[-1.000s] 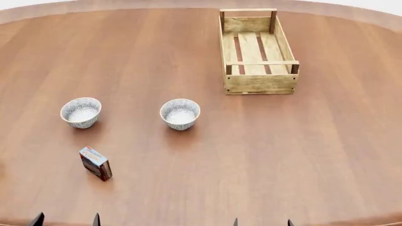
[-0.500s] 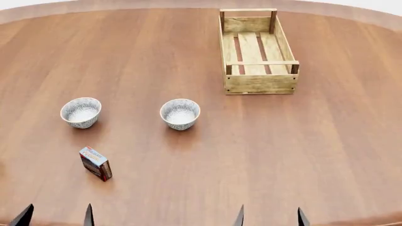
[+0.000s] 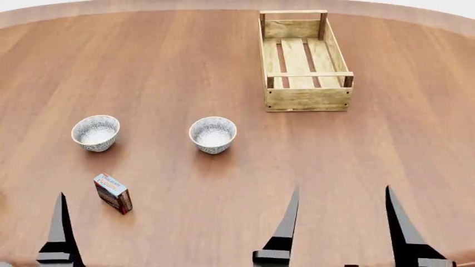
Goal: Stack the right bowl on the left bowl and place them in the tray.
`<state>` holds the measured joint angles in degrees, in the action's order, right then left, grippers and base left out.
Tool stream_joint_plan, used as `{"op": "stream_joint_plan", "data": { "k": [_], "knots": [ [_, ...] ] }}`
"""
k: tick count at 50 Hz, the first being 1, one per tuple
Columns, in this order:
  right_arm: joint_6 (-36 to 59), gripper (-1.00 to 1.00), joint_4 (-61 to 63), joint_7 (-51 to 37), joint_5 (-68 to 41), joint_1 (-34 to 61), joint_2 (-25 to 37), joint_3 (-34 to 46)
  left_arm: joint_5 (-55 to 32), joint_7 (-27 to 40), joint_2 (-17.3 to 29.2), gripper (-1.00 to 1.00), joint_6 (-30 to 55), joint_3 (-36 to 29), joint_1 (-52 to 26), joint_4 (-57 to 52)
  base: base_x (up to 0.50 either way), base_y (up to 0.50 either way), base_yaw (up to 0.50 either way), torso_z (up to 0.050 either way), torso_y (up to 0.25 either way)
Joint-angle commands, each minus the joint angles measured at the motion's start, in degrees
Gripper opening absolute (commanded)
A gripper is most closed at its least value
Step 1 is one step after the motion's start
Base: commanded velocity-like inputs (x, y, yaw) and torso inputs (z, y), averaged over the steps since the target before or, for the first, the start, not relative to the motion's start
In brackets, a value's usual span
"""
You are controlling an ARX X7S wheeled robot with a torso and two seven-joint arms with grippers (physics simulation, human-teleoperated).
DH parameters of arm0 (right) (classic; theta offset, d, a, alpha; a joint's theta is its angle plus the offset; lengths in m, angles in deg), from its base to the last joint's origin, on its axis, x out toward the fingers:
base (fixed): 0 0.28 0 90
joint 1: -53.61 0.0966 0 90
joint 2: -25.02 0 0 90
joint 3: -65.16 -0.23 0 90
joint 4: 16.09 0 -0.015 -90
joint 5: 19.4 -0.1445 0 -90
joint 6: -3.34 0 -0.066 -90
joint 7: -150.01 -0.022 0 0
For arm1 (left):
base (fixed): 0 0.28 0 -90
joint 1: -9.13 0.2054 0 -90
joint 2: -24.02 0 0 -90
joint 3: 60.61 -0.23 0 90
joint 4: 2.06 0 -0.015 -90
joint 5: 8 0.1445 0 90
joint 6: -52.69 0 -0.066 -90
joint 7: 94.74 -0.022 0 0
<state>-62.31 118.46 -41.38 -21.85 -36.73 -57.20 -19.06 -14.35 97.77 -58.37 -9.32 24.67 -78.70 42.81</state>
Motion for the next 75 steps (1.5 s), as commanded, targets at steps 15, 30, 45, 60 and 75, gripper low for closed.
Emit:
{"op": "stream_joint_plan", "data": {
  "k": [15,30,45,60,75],
  "knots": [
    [5.9,1.0,10.0,-1.4,-0.6,2.4,1.0,-0.8,-3.6,1.3,0.8,1.0,5.4,2.2,-0.3,-13.1,0.01,0.0,0.0,0.0,0.0],
    [7.1,1.0,11.7,-2.8,-0.7,2.3,2.1,0.7,-5.2,3.0,2.6,1.0,4.9,2.1,0.5,-14.6,0.47,0.0,0.0,0.0,0.0],
    [7.8,1.0,12.9,-3.7,-1.5,2.3,2.6,0.8,-15.6,17.1,14.2,1.0,1.6,-2.3,-0.9,-14.5,0.5,0.0,0.0,0.0,0.0],
    [6.9,1.0,12.3,-4.7,-1.2,1.8,3.1,2.1,-16.9,18.3,15.7,1.0,0.2,-3.3,-0.5,-12.9,0.5,0.0,0.0,0.0,0.001],
    [8.1,1.0,12.1,-5.3,-2.4,2.8,3.9,0.7,-18.4,20.5,16.7,1.0,1.1,-5.8,-2.4,-12.7,0.5,0.0,0.0,0.0,0.001]
  ]
}}
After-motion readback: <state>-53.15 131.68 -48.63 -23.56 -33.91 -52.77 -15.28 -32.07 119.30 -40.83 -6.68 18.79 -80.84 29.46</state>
